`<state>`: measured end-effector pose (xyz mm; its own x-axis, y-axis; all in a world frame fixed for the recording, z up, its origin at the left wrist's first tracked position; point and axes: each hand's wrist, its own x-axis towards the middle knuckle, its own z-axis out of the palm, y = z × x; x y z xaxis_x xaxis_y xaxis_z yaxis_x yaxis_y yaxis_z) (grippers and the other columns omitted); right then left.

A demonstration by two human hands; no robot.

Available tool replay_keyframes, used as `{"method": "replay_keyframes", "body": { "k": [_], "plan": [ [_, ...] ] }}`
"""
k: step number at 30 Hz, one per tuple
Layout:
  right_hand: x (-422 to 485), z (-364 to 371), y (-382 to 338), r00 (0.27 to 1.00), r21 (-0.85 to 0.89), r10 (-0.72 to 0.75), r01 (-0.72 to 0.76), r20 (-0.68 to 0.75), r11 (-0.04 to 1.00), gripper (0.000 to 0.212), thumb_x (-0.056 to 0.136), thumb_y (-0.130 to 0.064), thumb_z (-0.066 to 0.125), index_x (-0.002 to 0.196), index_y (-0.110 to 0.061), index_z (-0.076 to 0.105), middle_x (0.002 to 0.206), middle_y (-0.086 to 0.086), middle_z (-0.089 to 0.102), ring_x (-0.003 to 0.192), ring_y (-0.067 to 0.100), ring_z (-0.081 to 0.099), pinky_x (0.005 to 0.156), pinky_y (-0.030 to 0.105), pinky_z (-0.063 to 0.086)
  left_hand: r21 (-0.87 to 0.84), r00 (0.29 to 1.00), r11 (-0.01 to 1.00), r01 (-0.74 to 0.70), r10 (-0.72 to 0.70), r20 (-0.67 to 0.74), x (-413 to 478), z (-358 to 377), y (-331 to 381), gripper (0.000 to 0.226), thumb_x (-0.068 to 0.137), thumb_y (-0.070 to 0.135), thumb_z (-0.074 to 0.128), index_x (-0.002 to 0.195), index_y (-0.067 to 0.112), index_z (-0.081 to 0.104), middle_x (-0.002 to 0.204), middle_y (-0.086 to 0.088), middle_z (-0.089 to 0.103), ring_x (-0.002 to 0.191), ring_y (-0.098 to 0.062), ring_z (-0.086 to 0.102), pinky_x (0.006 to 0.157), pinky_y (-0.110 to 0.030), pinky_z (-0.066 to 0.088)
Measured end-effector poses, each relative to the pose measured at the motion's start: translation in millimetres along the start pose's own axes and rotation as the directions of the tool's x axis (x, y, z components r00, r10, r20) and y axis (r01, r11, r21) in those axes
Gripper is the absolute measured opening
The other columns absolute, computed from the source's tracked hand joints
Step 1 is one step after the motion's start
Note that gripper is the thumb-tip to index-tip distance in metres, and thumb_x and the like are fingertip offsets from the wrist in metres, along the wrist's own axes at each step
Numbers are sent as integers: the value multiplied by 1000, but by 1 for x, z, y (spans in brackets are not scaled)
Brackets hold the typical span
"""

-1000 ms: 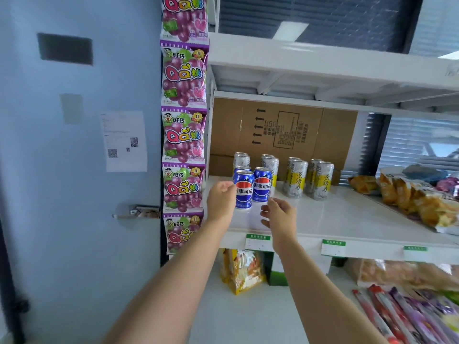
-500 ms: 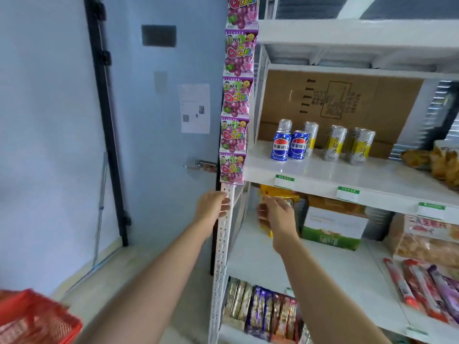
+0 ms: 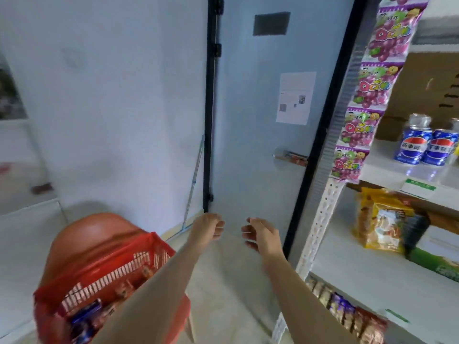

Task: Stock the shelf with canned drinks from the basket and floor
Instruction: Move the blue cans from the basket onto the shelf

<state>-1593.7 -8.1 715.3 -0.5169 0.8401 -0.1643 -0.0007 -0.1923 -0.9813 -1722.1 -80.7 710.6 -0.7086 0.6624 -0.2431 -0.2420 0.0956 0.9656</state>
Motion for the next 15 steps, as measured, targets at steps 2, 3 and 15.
{"method": "replay_keyframes", "body": {
  "k": [2,3,15],
  "plan": [
    [5,41,16,998,-3,22,-22,52,1000,16,97,-15,51,87,-13,63,73,5,65,64,16,59,63,29,47,30,999,999,11,-10,-49,7,-45,-14,24,101,13,44,79,16,53,78,-3,57,66,-14,53,60,-23,43],
    [8,66,25,996,-23,39,-37,80,999,16,97,-14,51,87,-12,62,74,5,65,64,17,59,63,29,47,36,996,999,6,-3,-87,10,-72,-20,21,102,16,45,85,15,57,85,-4,62,71,-15,58,65,-25,47],
    [20,313,147,890,-193,274,-215,365,957,14,97,-19,55,94,-9,65,76,5,66,66,17,60,60,27,47,-65,901,975,212,-221,-373,38,-332,-84,22,101,11,44,81,16,49,74,-2,54,64,-15,50,57,-21,42]
  ]
}}
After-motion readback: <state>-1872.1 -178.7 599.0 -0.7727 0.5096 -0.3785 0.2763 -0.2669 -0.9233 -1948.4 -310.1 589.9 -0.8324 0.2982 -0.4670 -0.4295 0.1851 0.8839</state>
